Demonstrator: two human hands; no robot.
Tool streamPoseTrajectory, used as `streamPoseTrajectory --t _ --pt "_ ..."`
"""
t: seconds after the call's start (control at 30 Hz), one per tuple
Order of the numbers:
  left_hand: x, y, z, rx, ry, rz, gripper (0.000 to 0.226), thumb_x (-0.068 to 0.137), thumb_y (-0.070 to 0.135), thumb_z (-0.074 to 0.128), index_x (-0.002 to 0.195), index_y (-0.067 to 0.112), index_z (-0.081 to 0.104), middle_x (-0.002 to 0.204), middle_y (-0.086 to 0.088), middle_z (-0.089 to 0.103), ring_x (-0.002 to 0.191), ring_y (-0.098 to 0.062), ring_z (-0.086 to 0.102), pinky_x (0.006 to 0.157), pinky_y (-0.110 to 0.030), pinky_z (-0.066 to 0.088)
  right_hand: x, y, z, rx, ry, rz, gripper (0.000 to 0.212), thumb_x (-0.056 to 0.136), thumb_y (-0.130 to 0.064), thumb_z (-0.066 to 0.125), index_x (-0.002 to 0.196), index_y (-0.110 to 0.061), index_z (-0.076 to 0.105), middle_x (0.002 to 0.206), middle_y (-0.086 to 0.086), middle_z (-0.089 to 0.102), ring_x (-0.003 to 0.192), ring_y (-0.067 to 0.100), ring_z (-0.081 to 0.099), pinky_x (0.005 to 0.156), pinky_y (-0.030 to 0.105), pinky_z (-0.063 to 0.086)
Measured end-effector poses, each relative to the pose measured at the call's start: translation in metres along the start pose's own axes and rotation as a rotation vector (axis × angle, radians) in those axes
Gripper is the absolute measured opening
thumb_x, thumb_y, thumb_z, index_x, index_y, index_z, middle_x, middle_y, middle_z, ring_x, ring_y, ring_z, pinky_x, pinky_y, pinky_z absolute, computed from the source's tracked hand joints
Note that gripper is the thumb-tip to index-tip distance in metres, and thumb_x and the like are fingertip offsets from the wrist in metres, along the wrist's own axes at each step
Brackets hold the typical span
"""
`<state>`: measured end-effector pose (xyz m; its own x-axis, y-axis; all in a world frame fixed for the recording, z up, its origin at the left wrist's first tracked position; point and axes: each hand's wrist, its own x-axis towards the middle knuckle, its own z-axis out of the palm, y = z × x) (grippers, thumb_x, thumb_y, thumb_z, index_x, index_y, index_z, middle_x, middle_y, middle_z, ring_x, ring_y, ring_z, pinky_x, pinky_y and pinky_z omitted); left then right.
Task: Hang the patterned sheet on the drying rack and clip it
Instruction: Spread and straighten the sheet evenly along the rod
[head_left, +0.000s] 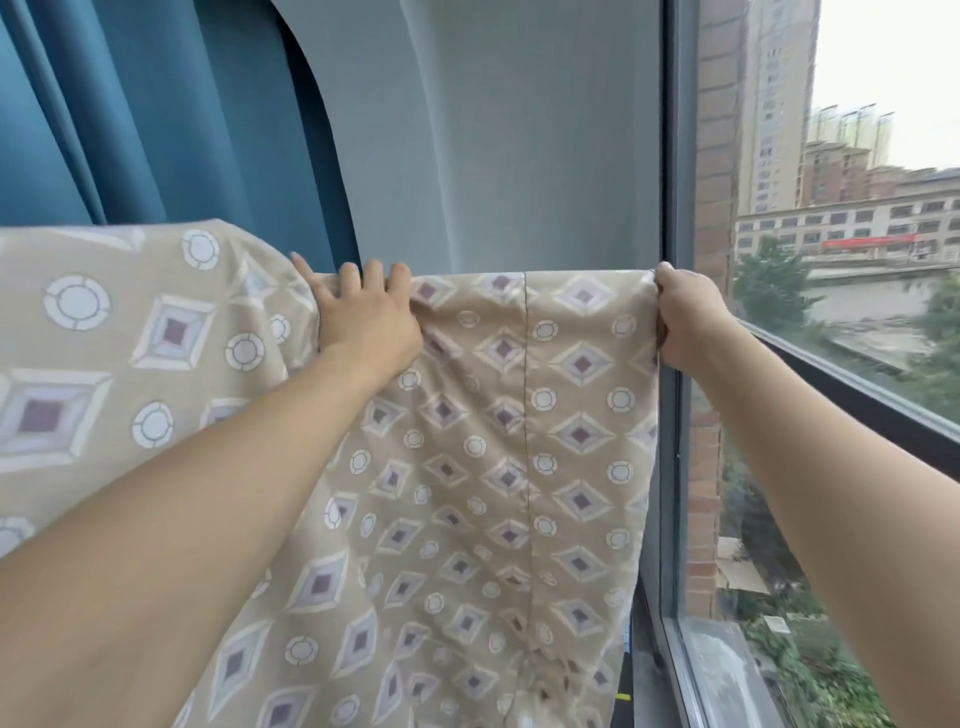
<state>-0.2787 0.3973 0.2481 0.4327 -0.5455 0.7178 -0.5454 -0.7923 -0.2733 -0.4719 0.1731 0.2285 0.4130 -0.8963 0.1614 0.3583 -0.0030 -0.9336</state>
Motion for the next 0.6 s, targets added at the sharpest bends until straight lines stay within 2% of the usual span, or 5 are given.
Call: streamPoseTrajectory --t 0.1,0.33,0.4,0.47,0.6 --pt "0.016 -0.004 -0.009 -0.11 0.07 0.022 0.03 0.086 0.006 0.037 0.112 0.005 0.05 0.117 -0.018 0.055 0.109 -0.037 0.048 0.095 -0.05 0.035 0.002 0.011 0.007 0.102 0.011 -0.02 0.027 0.093 -0.039 0.043 0.077 -0.021 0.053 0.088 0.004 0.056 0.093 0.019 0.062 0.095 0.05 0.048" --pt "0.015 -0.007 -0.008 -0.076 0.116 0.022 0.038 0.079 0.008 0.044 0.117 0.008 0.047 0.117 -0.016 0.05 0.107 -0.035 0.045 0.092 -0.045 0.032 -0.018 0.036 0.012 0.163 -0.229 -0.001 0.024 0.095 -0.018 0.044 0.109 -0.022 0.063 0.111 0.006 0.068 0.095 0.025 0.066 0.08 0.038 0.055" --pt "0.003 -0.002 0.003 -0.033 0.065 0.135 0.055 0.076 0.015 0.044 0.131 0.012 0.039 0.131 -0.013 0.042 0.123 -0.034 0.037 0.112 -0.053 0.017 -0.019 0.042 0.009 0.026 -0.369 -0.075 0.063 0.085 0.007 0.041 0.129 -0.035 0.055 0.132 -0.002 0.057 0.106 0.018 0.06 0.073 0.027 0.053" --pt "-0.017 0.011 0.01 -0.026 0.093 0.268 0.068 0.07 0.019 0.045 0.137 0.015 0.033 0.139 -0.01 0.033 0.131 -0.033 0.028 0.116 -0.056 0.004 -0.019 0.048 0.002 -0.132 -0.403 -0.185 0.084 0.086 0.015 0.039 0.148 -0.04 0.03 0.156 -0.016 0.026 0.133 0.009 0.04 0.095 0.025 0.048" --pt "-0.091 0.059 0.029 -0.236 0.146 0.673 0.053 0.063 0.02 0.052 0.115 0.011 0.048 0.112 -0.009 0.048 0.096 -0.031 0.049 0.085 -0.042 0.04 -0.024 0.062 -0.004 -0.375 -0.485 -0.322 0.083 0.093 0.015 0.037 0.154 -0.031 0.005 0.16 -0.018 -0.004 0.145 0.0 0.005 0.12 0.029 0.013"
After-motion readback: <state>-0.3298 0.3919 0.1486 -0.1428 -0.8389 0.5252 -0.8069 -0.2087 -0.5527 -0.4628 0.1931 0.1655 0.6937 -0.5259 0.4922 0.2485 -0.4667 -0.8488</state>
